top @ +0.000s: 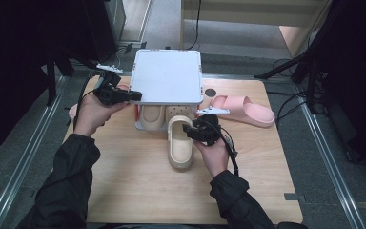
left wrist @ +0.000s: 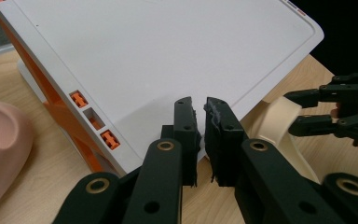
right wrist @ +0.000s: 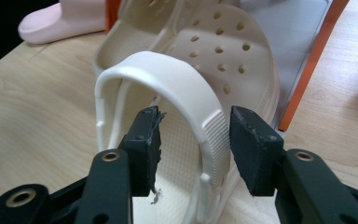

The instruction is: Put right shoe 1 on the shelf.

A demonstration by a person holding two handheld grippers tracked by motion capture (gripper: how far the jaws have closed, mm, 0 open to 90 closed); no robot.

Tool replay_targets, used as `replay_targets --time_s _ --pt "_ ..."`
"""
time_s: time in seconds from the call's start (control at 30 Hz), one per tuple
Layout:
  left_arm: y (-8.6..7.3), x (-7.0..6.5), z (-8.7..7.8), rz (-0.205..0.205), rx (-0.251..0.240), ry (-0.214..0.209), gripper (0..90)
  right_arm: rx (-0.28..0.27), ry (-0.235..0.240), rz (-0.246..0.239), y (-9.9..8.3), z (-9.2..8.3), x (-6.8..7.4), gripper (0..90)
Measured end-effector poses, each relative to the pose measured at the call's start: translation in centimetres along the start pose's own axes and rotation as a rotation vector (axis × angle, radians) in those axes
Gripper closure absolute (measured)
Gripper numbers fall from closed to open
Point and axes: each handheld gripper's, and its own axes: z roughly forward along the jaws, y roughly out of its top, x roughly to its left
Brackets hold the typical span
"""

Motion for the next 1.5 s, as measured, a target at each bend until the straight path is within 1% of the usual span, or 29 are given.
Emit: replay_targets --time_s 0.1,0.27,0.33,0.37,0.43,0.5,0.57,0.63,0.73,0.87,1.03,1.07,1.1,1.13,1.2,1.3,1.37,1.43,1.5 --pt "0.0 0.0 0.0 -0.002 0.002 0.000 82.8 -0.005 0.014 -0.012 0.0 -1.1 0.1 53.0" --pt "0.0 0.0 0.0 -0.005 0.001 -0.001 82.7 -0.002 0.036 -0.005 -0.2 -2.6 0.0 52.3" --pt "0.0 0.0 0.0 -0.006 0.000 -0.001 82.7 -0.007 0.039 -0.015 -0.4 -3.3 0.1 53.5" --pt "0.0 0.0 0.0 -0.007 0.000 -0.001 82.7 -0.005 0.045 -0.017 -0.5 -3.6 0.2 57.6" --pt "0.0 0.0 0.0 -0.007 0.001 -0.002 82.7 -0.002 0.073 -0.021 -0.7 -4.3 0.2 66.7" --pt "0.0 0.0 0.0 -0.007 0.001 -0.001 82.7 0.003 0.087 -0.034 -1.1 -4.7 0.4 74.4" --pt "0.0 -0.1 0.0 -0.007 0.001 0.000 82.8 0.009 0.098 -0.045 -1.7 -5.0 0.7 79.9" --pt "0.0 -0.1 0.0 -0.008 0.001 -0.001 82.8 0.011 0.116 -0.061 -2.4 -5.2 1.1 83.5" --pt "0.0 -0.1 0.0 -0.009 0.003 0.002 83.2 -0.020 0.124 -0.110 -3.7 -5.5 1.9 89.2" --pt "0.0 -0.1 0.0 -0.010 0.005 0.002 83.5 -0.006 0.147 -0.128 -5.5 -5.5 2.7 90.0" --pt "0.0 -0.2 0.0 -0.006 0.004 0.002 83.4 0.010 0.167 -0.127 -7.5 -5.6 3.1 90.0" --pt "0.0 -0.2 0.0 -0.007 0.002 0.000 83.4 0.015 0.175 -0.114 -8.0 -5.5 3.2 90.0" --pt "0.0 -0.2 0.0 -0.006 0.003 0.000 83.4 0.028 0.184 -0.096 -8.5 -5.3 3.3 90.0" --pt "0.0 -0.2 0.0 -0.004 0.003 0.000 83.4 0.049 0.187 -0.090 -9.0 -5.1 3.4 90.0" --pt "0.0 -0.2 0.0 -0.006 0.002 -0.001 83.3 0.079 0.187 -0.104 -9.8 -4.5 3.8 90.0" --pt "0.0 -0.2 0.0 -0.005 0.001 -0.001 83.2 0.111 0.170 -0.125 -10.1 -3.7 3.9 90.0" --pt "0.0 -0.2 0.0 -0.005 0.001 -0.002 83.2 0.116 0.161 -0.125 -10.1 -3.3 3.8 90.0" --pt "-0.1 -0.2 0.0 -0.007 -0.001 -0.004 83.2 0.108 0.144 -0.133 -9.9 -3.0 3.6 90.0" --pt "-0.1 -0.2 0.0 -0.007 -0.001 -0.004 83.1 0.108 0.162 -0.132 -9.7 -2.8 3.4 90.0"
